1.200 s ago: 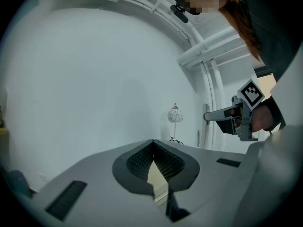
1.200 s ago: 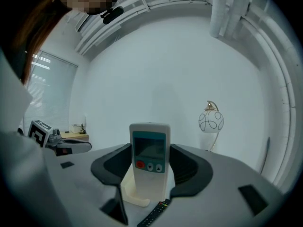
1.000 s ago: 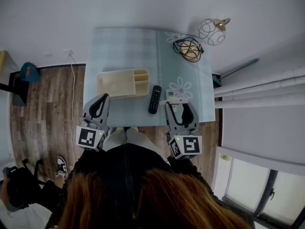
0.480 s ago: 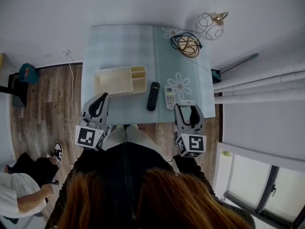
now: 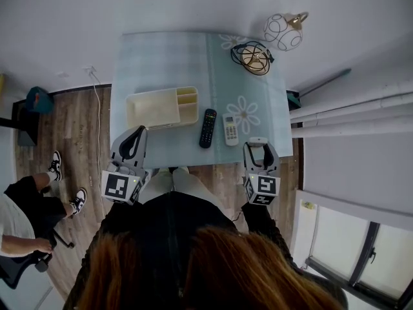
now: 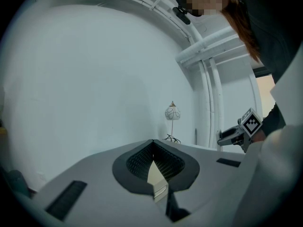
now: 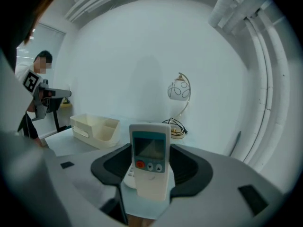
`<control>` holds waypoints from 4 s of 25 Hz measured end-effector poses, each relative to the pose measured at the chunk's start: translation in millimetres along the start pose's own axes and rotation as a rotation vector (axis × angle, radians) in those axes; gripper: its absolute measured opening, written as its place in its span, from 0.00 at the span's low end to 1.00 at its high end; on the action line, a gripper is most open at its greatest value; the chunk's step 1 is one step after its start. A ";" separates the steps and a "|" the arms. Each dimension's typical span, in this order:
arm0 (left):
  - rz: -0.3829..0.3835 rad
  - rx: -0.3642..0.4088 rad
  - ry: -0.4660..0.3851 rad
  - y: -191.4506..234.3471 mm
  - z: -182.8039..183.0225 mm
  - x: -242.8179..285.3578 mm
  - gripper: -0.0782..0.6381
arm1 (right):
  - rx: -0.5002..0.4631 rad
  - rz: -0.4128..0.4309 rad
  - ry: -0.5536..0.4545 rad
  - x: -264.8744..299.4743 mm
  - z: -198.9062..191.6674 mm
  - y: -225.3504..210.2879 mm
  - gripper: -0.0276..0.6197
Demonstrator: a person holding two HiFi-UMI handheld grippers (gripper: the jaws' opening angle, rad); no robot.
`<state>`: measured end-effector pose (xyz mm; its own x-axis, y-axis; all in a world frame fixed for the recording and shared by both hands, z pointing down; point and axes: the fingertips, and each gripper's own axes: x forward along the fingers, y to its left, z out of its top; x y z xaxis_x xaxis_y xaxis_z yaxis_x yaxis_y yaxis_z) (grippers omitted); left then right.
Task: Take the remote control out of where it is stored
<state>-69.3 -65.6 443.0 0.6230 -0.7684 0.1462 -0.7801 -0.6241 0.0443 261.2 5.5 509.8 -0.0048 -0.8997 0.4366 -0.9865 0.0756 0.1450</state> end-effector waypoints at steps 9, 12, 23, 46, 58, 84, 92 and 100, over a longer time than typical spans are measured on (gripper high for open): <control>0.002 0.007 0.005 -2.3 -1.1 -0.5 0.12 | 0.025 -0.029 0.069 1.9 -36.3 -15.1 0.44; 0.002 0.008 0.008 -3.4 -1.1 -0.5 0.12 | 0.031 -0.029 0.076 4.7 -40.9 -16.8 0.44; 0.018 0.015 0.011 -1.7 -0.6 -4.6 0.12 | 0.096 -0.043 0.085 16.5 -46.1 -28.3 0.44; 0.050 0.007 0.016 6.5 -1.9 -11.7 0.12 | 0.095 -0.001 0.153 75.9 -46.2 -37.7 0.44; 0.067 0.006 0.018 7.5 -2.9 -15.8 0.12 | 0.103 0.015 0.259 122.9 -74.9 -41.1 0.44; 0.076 -0.001 0.028 8.5 -6.4 -16.1 0.12 | 0.082 -0.028 0.200 126.8 -74.8 -52.6 0.12; 0.077 -0.007 0.020 10.6 -5.3 -17.6 0.12 | 0.082 -0.015 0.172 125.4 -64.1 -42.5 0.07; 0.070 0.009 0.016 9.1 -2.6 -17.0 0.12 | 0.054 0.019 0.049 115.5 -17.7 -26.2 0.06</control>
<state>-87.1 -57.9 443.5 0.5661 -0.8079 0.1641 -0.8210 -0.5704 0.0243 289.4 -92.8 572.2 -0.0170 -0.8762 0.4816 -0.9937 0.0680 0.0886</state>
